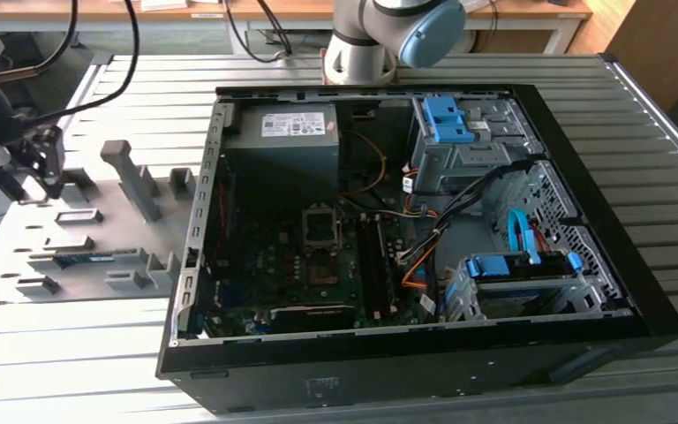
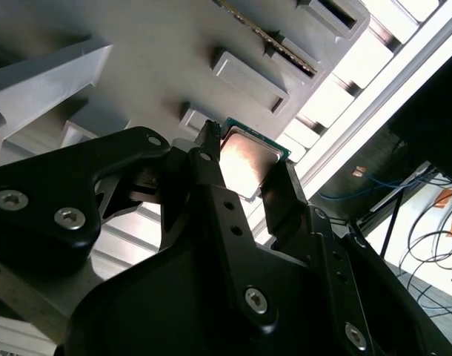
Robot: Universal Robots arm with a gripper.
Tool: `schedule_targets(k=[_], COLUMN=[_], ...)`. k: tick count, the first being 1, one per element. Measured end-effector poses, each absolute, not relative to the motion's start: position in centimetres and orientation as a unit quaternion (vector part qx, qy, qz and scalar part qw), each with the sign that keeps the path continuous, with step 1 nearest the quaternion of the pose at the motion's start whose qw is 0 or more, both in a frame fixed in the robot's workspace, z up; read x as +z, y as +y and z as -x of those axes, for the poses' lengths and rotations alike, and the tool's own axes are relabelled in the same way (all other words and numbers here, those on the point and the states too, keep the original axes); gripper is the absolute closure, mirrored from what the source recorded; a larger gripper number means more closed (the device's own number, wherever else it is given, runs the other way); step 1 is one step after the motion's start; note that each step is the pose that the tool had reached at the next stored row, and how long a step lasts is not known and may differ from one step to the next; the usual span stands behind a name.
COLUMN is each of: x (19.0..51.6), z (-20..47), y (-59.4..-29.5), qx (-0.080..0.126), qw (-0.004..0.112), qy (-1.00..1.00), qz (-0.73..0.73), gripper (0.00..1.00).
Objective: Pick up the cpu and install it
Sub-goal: 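Pick up the cpu and move it towards the insertion slot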
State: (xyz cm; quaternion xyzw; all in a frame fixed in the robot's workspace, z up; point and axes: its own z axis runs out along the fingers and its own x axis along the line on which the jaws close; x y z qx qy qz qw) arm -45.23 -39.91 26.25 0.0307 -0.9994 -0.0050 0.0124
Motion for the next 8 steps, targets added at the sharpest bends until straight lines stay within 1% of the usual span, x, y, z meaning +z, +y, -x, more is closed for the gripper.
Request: schedule_targets(k=[8], x=[27.03], z=[45.23], y=[-39.90], qx=[-0.005], qw=[0.012], qy=[-0.999], qz=[-0.031], gripper=[0.53])
